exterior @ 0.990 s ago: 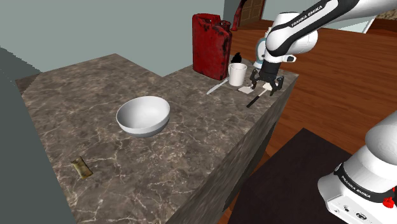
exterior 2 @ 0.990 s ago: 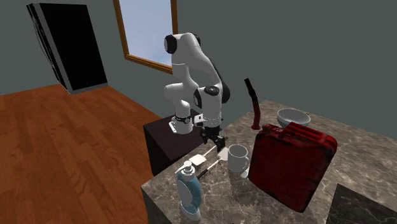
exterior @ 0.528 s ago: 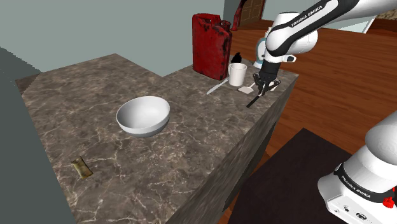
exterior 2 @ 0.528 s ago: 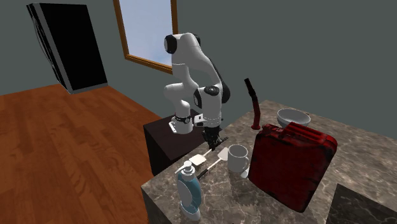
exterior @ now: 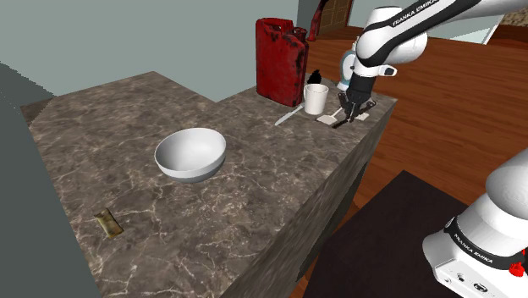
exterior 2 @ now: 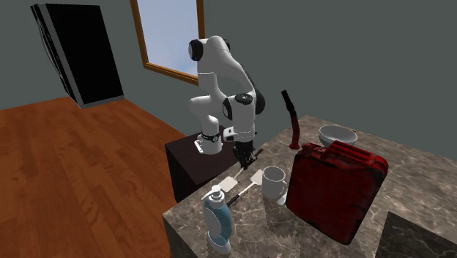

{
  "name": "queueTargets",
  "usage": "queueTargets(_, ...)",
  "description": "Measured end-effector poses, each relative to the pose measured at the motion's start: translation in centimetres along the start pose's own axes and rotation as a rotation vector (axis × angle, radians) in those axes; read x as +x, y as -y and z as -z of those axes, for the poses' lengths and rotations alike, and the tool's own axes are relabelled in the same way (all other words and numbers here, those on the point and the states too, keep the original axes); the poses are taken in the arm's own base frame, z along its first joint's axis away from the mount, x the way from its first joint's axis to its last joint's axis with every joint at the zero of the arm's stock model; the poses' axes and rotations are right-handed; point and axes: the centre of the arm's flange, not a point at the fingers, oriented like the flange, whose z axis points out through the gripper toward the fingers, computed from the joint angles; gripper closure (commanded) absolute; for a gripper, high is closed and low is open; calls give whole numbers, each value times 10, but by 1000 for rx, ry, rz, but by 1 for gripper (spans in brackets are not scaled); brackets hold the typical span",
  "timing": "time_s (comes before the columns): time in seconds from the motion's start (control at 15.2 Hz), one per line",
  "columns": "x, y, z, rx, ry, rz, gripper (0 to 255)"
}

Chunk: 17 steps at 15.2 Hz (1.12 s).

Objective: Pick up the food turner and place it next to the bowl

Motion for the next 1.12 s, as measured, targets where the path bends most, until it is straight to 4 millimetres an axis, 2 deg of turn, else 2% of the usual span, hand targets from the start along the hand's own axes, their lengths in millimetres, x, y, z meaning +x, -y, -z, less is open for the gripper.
queueTargets(1.12, -5, 1, 89, 0, 0, 0, 255)
